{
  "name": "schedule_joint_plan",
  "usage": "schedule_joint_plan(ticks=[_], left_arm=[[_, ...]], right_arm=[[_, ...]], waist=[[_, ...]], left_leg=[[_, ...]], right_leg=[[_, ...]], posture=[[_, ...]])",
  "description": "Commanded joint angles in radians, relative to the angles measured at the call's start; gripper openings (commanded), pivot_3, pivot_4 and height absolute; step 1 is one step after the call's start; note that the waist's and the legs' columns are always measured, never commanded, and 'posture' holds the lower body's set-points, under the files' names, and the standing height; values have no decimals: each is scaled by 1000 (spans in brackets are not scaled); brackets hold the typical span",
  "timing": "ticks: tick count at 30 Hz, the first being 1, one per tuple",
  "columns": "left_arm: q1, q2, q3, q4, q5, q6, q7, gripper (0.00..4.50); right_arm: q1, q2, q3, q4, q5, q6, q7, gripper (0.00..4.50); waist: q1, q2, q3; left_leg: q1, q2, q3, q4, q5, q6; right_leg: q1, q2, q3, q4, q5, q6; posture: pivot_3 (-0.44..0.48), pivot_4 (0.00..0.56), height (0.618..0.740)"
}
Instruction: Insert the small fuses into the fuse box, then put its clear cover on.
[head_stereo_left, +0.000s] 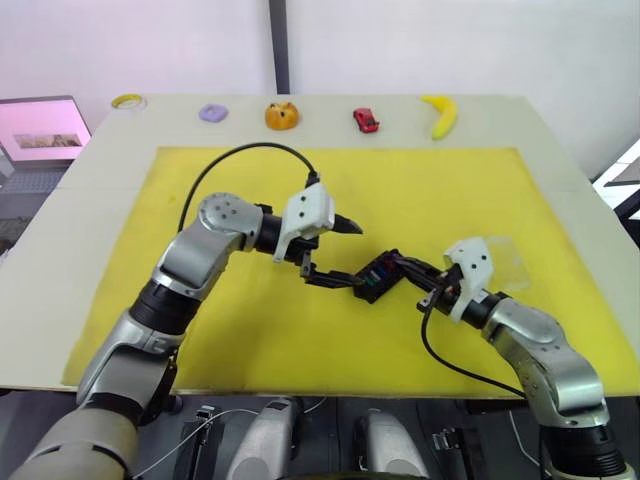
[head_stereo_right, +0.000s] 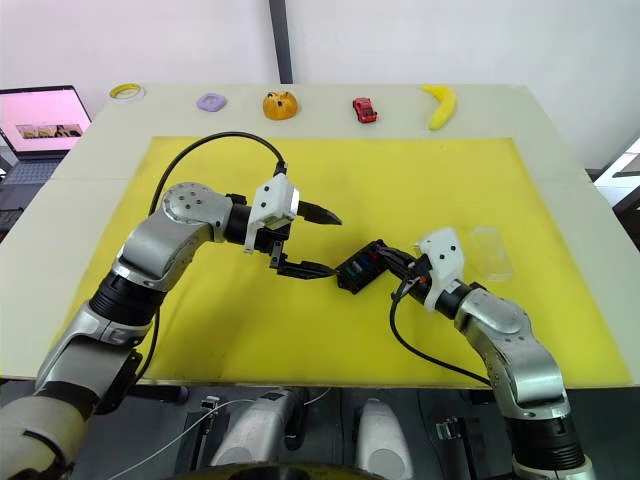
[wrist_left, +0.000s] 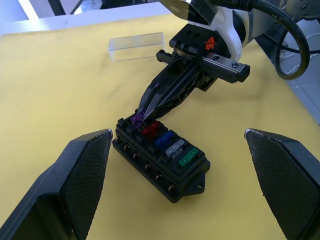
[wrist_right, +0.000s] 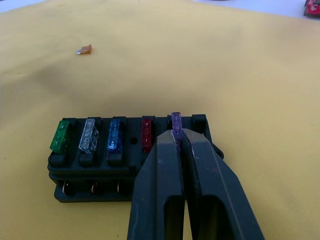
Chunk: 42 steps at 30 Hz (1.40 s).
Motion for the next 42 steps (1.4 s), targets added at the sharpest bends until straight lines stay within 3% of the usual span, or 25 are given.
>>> schedule_joint_plan(ticks=[1,23,42], left_arm=[[-23,-3,29,-12,2,-14,9,4472],[-25,0,32,-12,-1,-14,18,4472],[-32,-8,30,-3,1,-19,20,4472]], right_arm=[[-21,-6,12,-5,6,33,10,0],[-5,7,17,54,-39,-14,9,0],[-7,-8,4,-23,-20,28,12,0]], waist=[[0,0,0],[0,0,0],[2,0,0]], left_leg=[[0,0,0,0,0,0],[0,0,0,0,0,0],[0,0,0,0,0,0]], right_leg=[[0,0,0,0,0,0],[0,0,0,0,0,0],[0,0,0,0,0,0]], posture=[[0,150,735],[0,150,735],[0,150,735]])
